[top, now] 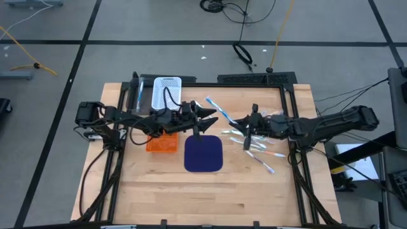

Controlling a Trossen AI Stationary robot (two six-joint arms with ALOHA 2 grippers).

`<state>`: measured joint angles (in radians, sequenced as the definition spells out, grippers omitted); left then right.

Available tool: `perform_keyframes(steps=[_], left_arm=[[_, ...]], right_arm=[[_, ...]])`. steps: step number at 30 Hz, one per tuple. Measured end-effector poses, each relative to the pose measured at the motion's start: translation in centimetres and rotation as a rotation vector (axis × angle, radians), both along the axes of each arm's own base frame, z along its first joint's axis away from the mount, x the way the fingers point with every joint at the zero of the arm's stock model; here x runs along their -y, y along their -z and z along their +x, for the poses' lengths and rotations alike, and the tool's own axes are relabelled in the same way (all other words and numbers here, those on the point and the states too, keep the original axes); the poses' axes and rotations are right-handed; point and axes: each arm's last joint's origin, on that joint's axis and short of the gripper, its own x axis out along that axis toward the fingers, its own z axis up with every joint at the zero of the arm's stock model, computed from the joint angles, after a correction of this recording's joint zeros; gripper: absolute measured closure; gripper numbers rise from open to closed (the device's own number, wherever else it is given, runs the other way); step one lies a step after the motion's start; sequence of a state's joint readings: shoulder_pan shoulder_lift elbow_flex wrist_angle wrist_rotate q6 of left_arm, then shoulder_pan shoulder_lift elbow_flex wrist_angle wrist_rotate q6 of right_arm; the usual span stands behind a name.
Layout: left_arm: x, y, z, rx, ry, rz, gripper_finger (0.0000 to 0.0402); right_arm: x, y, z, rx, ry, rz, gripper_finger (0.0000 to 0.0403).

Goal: Pick & Place Toothbrushes
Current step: Put the blue toothbrush into the gray bin

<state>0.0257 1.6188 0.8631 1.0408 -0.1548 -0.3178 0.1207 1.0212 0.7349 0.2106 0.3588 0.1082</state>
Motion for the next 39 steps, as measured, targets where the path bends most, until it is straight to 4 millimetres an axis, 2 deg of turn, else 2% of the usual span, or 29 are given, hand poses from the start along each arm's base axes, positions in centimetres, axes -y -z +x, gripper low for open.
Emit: perform_keyframes(steps=[10,13,18,20,24,27,39], left_arm=[[-0.1,-0.1,-0.1,0.012,-0.036,0.013,0.0202],[0.0,-0.1,-0.1,0.005,-0.040,0.029,0.0244],[0.1,-0.1,0.0,-0.007,-0.017,0.073,0.0361],[0.2,-0.1,0.0,-0.004,0.006,0.089,0.0385],[0.2,-0.1,0.0,-0.010,0.016,0.082,0.0381],[0.2,0.1,0.0,-0.026,0.017,0.086,0.0392],[0.2,0.2,-0.1,-0.077,0.026,0.090,0.0392]], right_arm=[[-0.2,1.8,2.0,-0.045,0.004,0.008,0.0389],[-0.2,1.8,2.0,-0.047,0.003,0.004,0.0389],[-0.2,1.6,1.8,-0.042,0.003,0.003,0.0389],[-0.2,1.7,1.8,-0.047,-0.004,0.001,0.0389],[-0.2,1.7,1.7,-0.053,-0.002,0.001,0.0384],[-0.2,1.8,1.7,-0.062,0.008,-0.001,0.0369],[-0.1,2.1,1.6,-0.110,0.001,-0.036,0.0309]])
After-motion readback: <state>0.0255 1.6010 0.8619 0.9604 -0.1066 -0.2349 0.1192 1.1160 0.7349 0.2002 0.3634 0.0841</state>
